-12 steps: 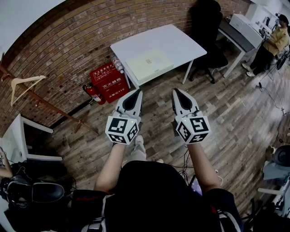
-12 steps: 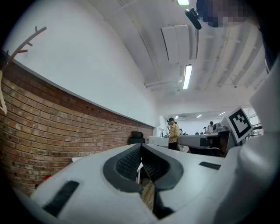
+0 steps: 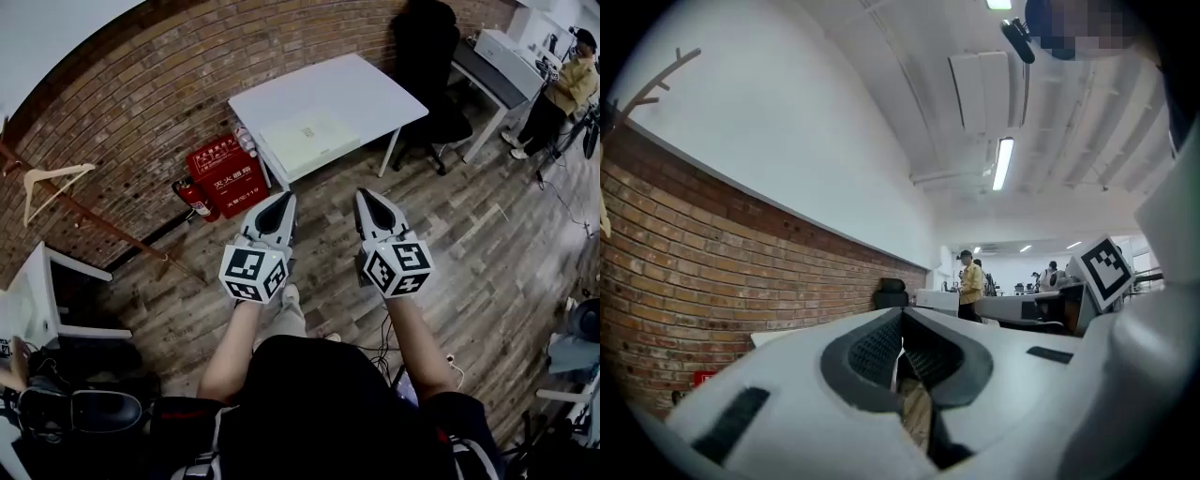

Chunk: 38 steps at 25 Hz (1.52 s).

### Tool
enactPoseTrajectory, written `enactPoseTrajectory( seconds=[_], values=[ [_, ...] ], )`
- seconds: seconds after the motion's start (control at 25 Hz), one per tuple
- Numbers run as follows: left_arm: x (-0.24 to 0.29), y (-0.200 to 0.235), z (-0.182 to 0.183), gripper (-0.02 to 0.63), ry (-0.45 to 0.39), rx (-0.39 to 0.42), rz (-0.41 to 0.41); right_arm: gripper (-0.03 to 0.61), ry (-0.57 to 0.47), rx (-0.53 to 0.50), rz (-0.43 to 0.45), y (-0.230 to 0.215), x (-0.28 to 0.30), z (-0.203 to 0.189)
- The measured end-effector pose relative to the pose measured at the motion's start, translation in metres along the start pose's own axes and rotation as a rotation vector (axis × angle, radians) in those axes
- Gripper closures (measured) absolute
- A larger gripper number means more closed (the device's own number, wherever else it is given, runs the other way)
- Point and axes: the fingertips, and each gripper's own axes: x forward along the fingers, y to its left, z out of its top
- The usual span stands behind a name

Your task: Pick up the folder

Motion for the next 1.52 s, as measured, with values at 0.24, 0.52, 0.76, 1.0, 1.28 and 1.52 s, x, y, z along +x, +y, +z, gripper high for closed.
enactPoseTrajectory(
  seconds=[0.24, 0.52, 0.76, 1.0, 1.28, 1.52],
  values=[
    [0.011, 0.01, -0.004, 0.594, 0.006, -0.009, -0.027, 0.549, 0.013, 0.0, -0.005, -0.001, 0.016, -0.006],
    [0.036, 0.033, -0.009, 0.594, 0.017, -0.044, -0.055, 0.549, 0.04, 0.004, -0.031, -0.011, 0.046, -0.013],
    [0.062, 0.058, -0.011, 0.594, 0.03, -0.048, -0.092, 0.549, 0.05, 0.005, -0.053, -0.022, 0.08, -0.015],
    [0.093, 0.079, -0.017, 0.594, 0.055, -0.058, -0.151, 0.549, 0.068, 0.008, -0.061, -0.034, 0.12, -0.016],
    [0.122, 0.12, -0.015, 0.594, 0.077, -0.086, -0.174, 0.549, 0.088, 0.0, -0.064, -0.035, 0.169, -0.013],
    [0.14, 0.144, -0.008, 0.594, 0.069, -0.101, -0.224, 0.549, 0.098, 0.001, -0.071, -0.039, 0.201, -0.012]
  ],
)
